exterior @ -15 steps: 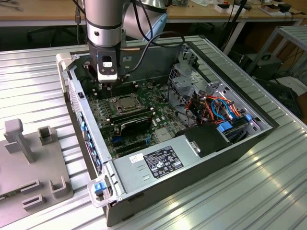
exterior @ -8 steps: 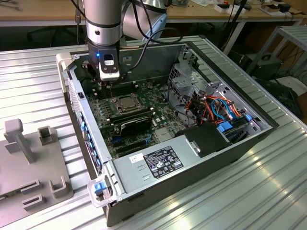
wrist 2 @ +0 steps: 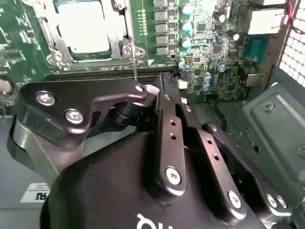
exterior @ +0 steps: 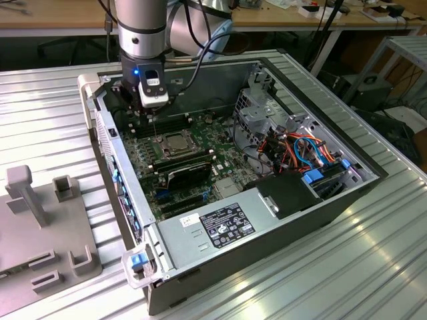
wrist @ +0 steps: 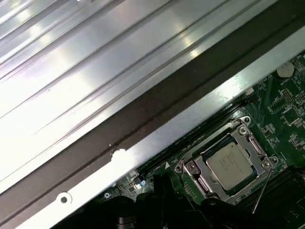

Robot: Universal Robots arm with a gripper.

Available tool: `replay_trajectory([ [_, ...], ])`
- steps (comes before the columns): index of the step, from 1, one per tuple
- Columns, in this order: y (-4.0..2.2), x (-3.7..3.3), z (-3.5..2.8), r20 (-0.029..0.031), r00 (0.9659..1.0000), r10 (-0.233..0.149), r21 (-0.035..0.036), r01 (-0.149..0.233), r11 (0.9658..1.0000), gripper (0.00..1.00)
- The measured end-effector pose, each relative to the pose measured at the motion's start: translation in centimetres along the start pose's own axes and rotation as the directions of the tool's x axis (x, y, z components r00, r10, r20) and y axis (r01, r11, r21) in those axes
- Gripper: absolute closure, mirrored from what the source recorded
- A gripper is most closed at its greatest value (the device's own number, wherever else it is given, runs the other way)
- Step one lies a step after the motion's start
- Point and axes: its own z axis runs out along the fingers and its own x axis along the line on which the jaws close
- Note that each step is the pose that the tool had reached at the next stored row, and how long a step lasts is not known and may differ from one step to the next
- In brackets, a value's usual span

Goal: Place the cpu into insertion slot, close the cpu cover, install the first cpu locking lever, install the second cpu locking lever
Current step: 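Install the first cpu locking lever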

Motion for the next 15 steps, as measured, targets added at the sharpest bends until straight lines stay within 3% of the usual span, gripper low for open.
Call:
replay_trajectory([
  [7, 0.03, 0.01, -0.05, -0.0020, 0.9983, -0.059, -0.0011, 0.059, 0.9983, 0.89],
  [11, 0.07, 0.04, -0.06, -0.0036, 0.9937, -0.112, -0.0023, 0.112, 0.9937, 0.89],
  [15, 0.12, 0.07, -0.13, -0.0038, 0.9928, -0.120, -0.0022, 0.120, 0.9928, 0.89],
])
